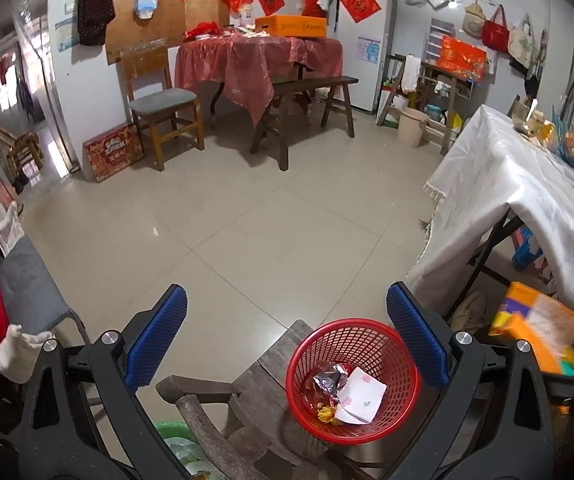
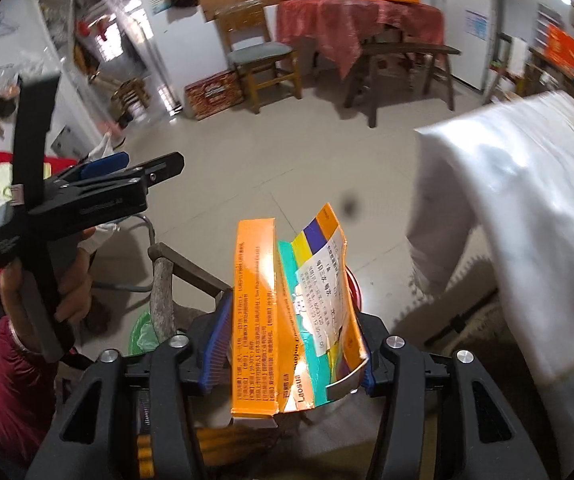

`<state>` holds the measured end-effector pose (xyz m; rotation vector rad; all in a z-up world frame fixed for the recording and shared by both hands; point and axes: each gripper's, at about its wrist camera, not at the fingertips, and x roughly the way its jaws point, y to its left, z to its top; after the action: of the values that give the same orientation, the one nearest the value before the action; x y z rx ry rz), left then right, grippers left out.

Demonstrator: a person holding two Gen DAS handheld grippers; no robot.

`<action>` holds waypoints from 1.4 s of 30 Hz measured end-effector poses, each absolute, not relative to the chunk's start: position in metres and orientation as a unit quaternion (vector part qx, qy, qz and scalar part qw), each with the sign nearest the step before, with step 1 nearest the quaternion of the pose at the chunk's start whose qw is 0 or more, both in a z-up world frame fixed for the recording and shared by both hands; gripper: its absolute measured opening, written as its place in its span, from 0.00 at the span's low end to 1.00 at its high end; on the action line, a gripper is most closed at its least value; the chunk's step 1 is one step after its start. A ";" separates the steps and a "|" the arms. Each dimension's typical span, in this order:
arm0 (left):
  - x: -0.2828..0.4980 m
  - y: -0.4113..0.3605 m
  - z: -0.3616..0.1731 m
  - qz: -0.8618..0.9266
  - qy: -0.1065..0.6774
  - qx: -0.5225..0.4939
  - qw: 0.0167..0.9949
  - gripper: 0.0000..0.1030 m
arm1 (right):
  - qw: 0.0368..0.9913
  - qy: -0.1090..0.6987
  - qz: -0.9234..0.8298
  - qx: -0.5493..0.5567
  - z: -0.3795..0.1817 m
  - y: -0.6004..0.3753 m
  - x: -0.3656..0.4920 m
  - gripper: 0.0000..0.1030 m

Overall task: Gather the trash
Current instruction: 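Open the left tool over the wastebasket while the right tool lowers the orange box in, then move both tools back over the table toward the remaining items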

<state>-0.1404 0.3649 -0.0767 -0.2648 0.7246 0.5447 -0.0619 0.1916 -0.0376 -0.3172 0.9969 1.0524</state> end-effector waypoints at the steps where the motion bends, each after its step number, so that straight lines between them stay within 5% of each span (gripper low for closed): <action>1: -0.142 0.368 -0.077 0.262 0.347 -0.134 0.890 0.93 | 0.740 0.448 0.479 -0.148 -0.038 0.199 -0.061 0.71; 42: -0.121 0.262 -0.017 0.194 0.327 -0.053 0.923 0.93 | 0.867 0.335 0.368 0.016 0.034 -0.008 -0.037 0.78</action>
<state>-0.1209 0.2622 -0.0169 -0.1097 0.6719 0.3986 -0.0371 -0.0076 0.0337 0.0334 0.7013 0.7714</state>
